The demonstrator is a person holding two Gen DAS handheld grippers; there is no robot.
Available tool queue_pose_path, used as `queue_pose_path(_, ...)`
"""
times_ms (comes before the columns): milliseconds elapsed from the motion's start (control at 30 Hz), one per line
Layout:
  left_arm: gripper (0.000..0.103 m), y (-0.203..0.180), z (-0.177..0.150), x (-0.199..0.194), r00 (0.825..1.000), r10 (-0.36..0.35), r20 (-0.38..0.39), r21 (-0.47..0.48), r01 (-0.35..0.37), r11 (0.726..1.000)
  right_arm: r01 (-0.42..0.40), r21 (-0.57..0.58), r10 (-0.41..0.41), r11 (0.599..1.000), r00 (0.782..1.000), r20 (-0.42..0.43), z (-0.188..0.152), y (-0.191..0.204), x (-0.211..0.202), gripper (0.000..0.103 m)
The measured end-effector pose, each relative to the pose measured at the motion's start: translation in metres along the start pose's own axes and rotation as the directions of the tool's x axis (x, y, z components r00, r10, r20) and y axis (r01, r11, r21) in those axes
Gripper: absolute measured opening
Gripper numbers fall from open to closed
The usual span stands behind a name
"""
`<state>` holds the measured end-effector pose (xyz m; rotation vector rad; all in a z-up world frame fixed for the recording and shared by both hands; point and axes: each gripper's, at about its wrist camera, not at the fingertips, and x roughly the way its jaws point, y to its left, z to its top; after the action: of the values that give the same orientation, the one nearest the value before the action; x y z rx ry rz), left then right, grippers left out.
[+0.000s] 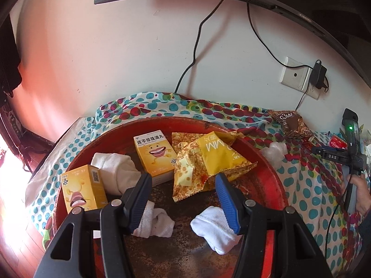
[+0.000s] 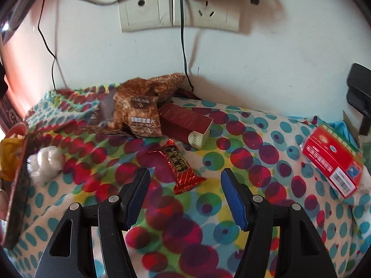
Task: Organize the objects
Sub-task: 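Move the right tool to the red chocolate bar and grasp it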
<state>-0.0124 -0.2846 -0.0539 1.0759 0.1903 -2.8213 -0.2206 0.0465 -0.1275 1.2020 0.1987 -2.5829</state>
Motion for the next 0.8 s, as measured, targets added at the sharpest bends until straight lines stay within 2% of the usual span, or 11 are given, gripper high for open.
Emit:
queue_pose_path(133,0.058,-0.017,-0.004,-0.001,1.000,-0.016,0.024,0.071,0.015,0.997,-0.016,-0.029,0.015,0.999,0.999,-0.038,0.005,0.001,0.020,0.063)
queue_pose_path(200,0.058,-0.025,-0.006,0.000,0.999,-0.019,0.031,0.103,0.015,0.995,-0.034,-0.031,0.033,0.999,0.999,-0.020,0.010,0.001,0.020,0.062)
queue_pose_path(433,0.058,-0.047,-0.014,0.006,1.000,-0.011,0.021,0.178,0.007,0.984,-0.045,-0.062,0.043,0.997,0.998,-0.040,0.011,0.003,0.025,0.062)
queue_pose_path(500,0.058,-0.051,-0.015,0.006,1.000,-0.009,0.025,0.187,0.004,0.982,-0.037,-0.063,0.035,0.997,0.999,-0.038,0.009,0.004,0.023,0.058)
queue_pose_path(533,0.058,-0.052,-0.016,0.007,1.000,-0.007,0.023,0.193,0.002,0.981,-0.037,-0.068,0.035,0.997,0.999,-0.036,0.010,0.010,0.025,0.047)
queue_pose_path(567,0.058,-0.053,-0.016,0.008,1.000,-0.002,0.022,0.197,-0.003,0.980,-0.035,-0.074,0.033,0.997,0.999,-0.030,0.008,0.012,0.023,0.028)
queue_pose_path(667,0.059,-0.055,-0.016,0.005,0.999,-0.011,0.033,0.198,0.004,0.980,-0.017,-0.091,0.015,0.996,1.000,-0.023,0.003,0.017,0.017,0.025)
queue_pose_path(800,0.059,-0.058,-0.017,0.007,1.000,-0.019,0.021,0.197,0.015,0.980,-0.029,-0.053,0.027,0.998,0.999,-0.028,-0.006,0.012,0.010,0.025)
